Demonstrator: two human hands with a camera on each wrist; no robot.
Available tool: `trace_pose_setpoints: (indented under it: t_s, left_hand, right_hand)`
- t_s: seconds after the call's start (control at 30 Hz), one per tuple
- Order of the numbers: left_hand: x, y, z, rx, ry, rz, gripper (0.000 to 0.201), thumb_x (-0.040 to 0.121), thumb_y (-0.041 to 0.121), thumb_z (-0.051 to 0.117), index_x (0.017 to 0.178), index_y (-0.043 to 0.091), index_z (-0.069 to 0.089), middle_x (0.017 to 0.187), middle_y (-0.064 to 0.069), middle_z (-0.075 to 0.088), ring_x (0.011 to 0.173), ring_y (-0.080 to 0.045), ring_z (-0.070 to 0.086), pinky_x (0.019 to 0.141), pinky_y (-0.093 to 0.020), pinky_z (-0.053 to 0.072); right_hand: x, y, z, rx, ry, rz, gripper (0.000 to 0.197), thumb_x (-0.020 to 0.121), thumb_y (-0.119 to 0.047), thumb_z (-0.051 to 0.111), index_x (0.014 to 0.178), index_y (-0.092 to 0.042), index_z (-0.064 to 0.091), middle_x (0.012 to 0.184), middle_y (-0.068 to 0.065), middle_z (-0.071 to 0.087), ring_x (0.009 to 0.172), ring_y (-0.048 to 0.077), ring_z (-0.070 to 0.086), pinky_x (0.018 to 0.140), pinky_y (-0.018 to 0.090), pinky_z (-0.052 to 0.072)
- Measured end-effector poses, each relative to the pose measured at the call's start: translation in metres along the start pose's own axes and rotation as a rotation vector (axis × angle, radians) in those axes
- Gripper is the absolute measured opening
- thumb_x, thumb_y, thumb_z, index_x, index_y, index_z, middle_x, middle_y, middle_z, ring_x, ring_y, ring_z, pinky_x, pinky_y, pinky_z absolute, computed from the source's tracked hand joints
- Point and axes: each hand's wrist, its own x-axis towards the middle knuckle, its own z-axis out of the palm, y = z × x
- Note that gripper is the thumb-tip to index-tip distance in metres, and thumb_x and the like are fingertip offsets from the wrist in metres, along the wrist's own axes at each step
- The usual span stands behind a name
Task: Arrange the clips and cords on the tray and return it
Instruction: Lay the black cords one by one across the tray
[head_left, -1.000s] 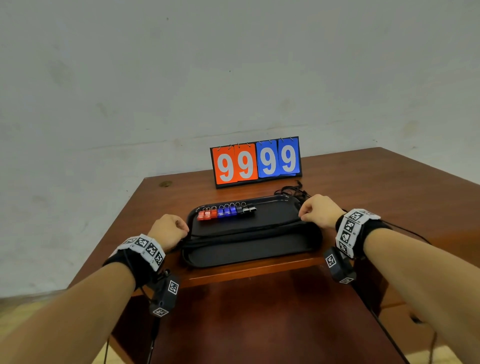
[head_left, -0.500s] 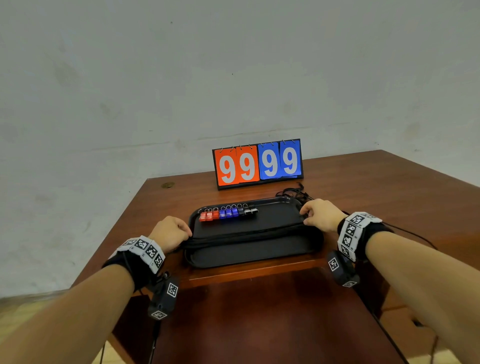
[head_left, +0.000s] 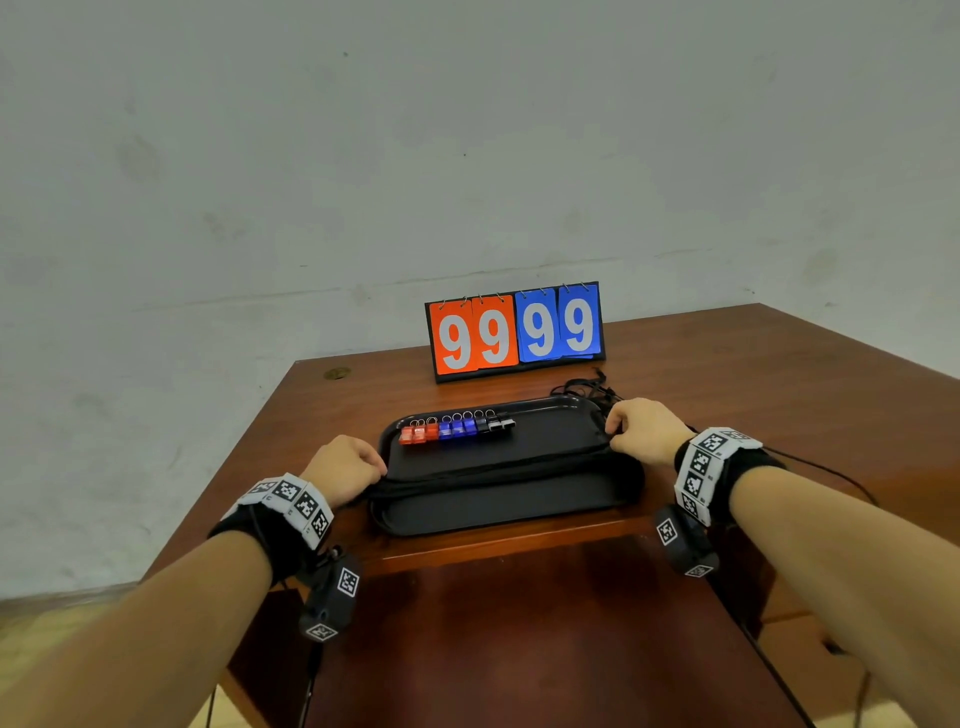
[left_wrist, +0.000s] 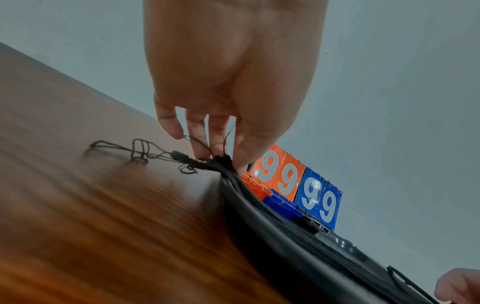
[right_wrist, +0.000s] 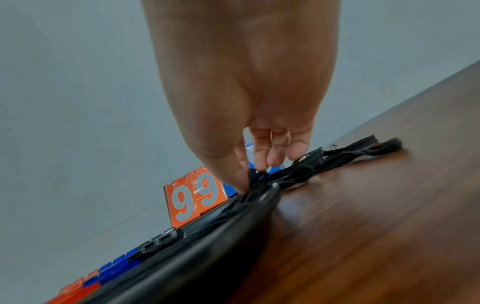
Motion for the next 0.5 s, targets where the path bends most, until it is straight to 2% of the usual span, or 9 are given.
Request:
trace_pose_setpoints:
  t_s: [0.07, 0.13, 0.27, 0.33, 0.4, 0.5]
  left_hand:
    - [0.002, -0.001, 0.0, 0.003, -0.001, 0.0, 0.016, 0.085, 0.011, 0.065, 0.082, 0.023, 0.075, 0.09, 0.002, 0.072, 0.086, -0.015, 0.067, 0.078, -0.028, 0.051]
    - [0.002, 0.0, 0.0, 0.013, -0.005, 0.016, 0.01, 0.084, 0.018, 0.072, 0.092, 0.022, 0.072, 0.096, 0.002, 0.07, 0.093, -0.017, 0.066, 0.083, -0.03, 0.052]
    - [0.004, 0.005, 0.001, 0.085, -0.105, 0.085, 0.034, 0.079, 0.035, 0.079, 0.109, 0.028, 0.066, 0.111, 0.007, 0.063, 0.107, -0.014, 0.059, 0.099, -0.036, 0.046]
    - [0.005, 0.005, 0.002, 0.146, -0.148, 0.088, 0.036, 0.075, 0.041, 0.081, 0.106, 0.038, 0.063, 0.11, 0.012, 0.061, 0.109, -0.015, 0.058, 0.104, -0.045, 0.043]
    - [0.005, 0.004, 0.003, 0.204, -0.171, 0.085, 0.036, 0.07, 0.043, 0.081, 0.099, 0.045, 0.06, 0.105, 0.018, 0.061, 0.108, -0.016, 0.058, 0.104, -0.051, 0.042]
    - [0.004, 0.004, 0.004, 0.27, -0.156, 0.087, 0.032, 0.07, 0.04, 0.082, 0.093, 0.047, 0.061, 0.102, 0.022, 0.063, 0.109, -0.013, 0.059, 0.104, -0.052, 0.04]
  right_hand:
    - [0.002, 0.001, 0.001, -0.012, -0.005, -0.027, 0.014, 0.083, -0.019, 0.068, 0.093, -0.027, 0.063, 0.1, -0.004, 0.049, 0.095, 0.02, 0.056, 0.08, 0.026, 0.044]
    - [0.003, -0.001, 0.001, -0.01, -0.019, -0.079, 0.018, 0.085, -0.023, 0.069, 0.101, -0.028, 0.063, 0.104, -0.006, 0.05, 0.102, 0.02, 0.055, 0.085, 0.027, 0.044]
    - [0.0, -0.008, 0.0, 0.004, -0.173, -0.137, 0.048, 0.088, -0.033, 0.069, 0.133, -0.024, 0.056, 0.132, -0.004, 0.055, 0.121, 0.016, 0.053, 0.1, 0.026, 0.04]
    - [0.0, -0.009, 0.0, -0.042, -0.242, -0.138, 0.055, 0.087, -0.034, 0.07, 0.139, -0.024, 0.052, 0.141, -0.004, 0.052, 0.127, 0.016, 0.049, 0.105, 0.028, 0.037]
    - [-0.001, -0.01, 0.0, -0.093, -0.26, -0.134, 0.058, 0.086, -0.032, 0.072, 0.14, -0.024, 0.052, 0.142, -0.003, 0.051, 0.129, 0.016, 0.049, 0.107, 0.028, 0.036]
    - [-0.002, -0.011, -0.001, -0.148, -0.24, -0.151, 0.056, 0.085, -0.029, 0.073, 0.137, -0.021, 0.056, 0.137, -0.004, 0.055, 0.127, 0.016, 0.05, 0.104, 0.027, 0.037]
